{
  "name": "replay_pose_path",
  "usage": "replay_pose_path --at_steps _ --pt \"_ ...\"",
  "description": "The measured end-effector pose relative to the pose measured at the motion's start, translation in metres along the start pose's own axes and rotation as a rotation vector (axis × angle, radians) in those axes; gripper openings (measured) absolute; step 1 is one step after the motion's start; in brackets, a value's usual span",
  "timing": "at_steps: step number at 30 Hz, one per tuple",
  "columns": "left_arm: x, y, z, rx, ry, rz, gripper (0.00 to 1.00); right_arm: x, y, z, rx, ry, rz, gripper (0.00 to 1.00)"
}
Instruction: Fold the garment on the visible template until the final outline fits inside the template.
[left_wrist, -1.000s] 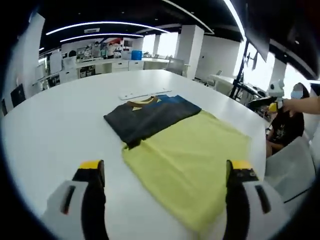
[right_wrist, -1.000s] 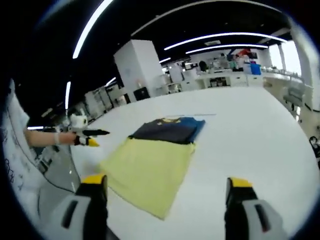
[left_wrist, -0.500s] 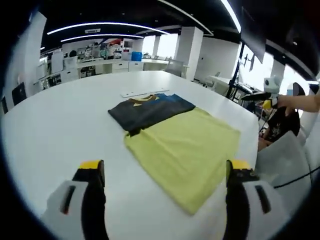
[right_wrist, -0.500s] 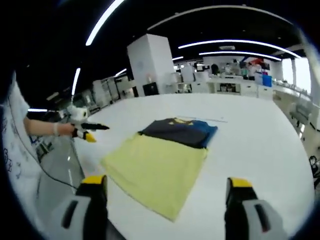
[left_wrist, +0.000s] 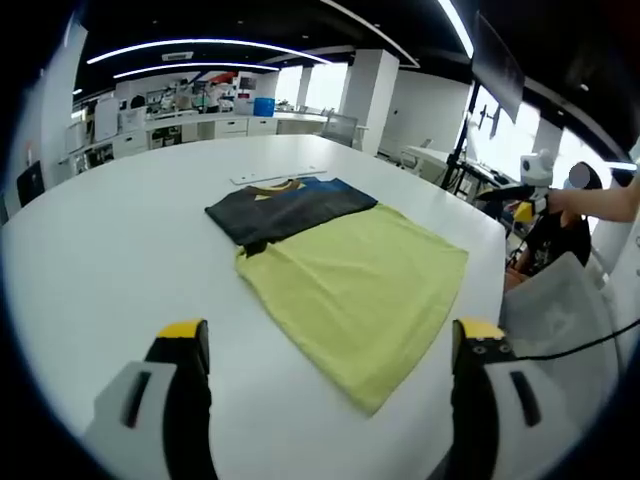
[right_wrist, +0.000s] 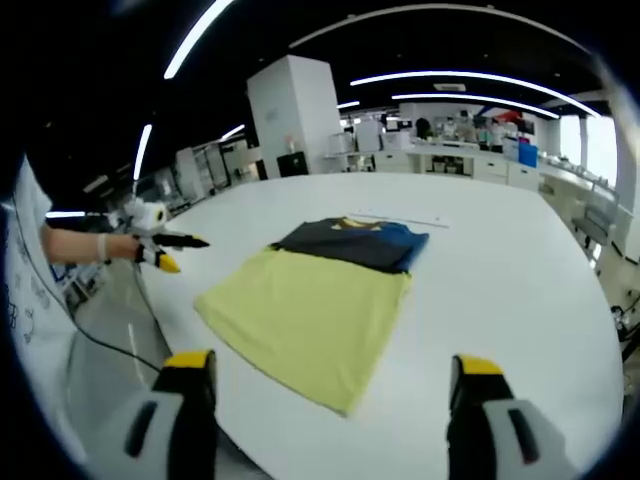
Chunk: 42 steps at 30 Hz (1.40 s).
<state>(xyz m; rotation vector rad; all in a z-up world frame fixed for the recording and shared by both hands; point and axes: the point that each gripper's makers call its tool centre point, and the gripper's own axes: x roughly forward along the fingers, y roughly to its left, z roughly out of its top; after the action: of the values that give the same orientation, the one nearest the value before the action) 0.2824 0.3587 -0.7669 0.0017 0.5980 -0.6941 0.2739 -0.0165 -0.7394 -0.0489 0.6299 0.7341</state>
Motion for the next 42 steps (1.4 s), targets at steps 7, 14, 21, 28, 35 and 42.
replay_pose_path --at_steps 7,14,21,28,35,42 --pt "-0.004 -0.005 -0.015 -0.012 0.032 0.008 0.96 0.007 -0.013 -0.016 -0.001 0.03 -0.056 0.92" --pt "-0.006 -0.011 -0.032 -0.031 0.071 -0.003 0.89 0.015 -0.011 -0.032 0.013 0.07 -0.039 0.88" --pt "-0.007 -0.018 -0.038 -0.06 0.084 -0.004 0.84 0.016 -0.012 -0.038 0.028 0.095 -0.039 0.82" --pt "-0.004 -0.02 -0.045 -0.086 0.1 -0.008 0.71 0.023 -0.013 -0.046 0.043 0.131 -0.033 0.71" --pt "-0.001 -0.022 -0.058 -0.15 0.141 -0.009 0.43 0.037 -0.006 -0.063 0.062 0.201 -0.009 0.59" --pt "0.006 -0.026 -0.066 -0.204 0.17 -0.034 0.24 0.045 -0.005 -0.072 0.115 0.234 0.0 0.47"
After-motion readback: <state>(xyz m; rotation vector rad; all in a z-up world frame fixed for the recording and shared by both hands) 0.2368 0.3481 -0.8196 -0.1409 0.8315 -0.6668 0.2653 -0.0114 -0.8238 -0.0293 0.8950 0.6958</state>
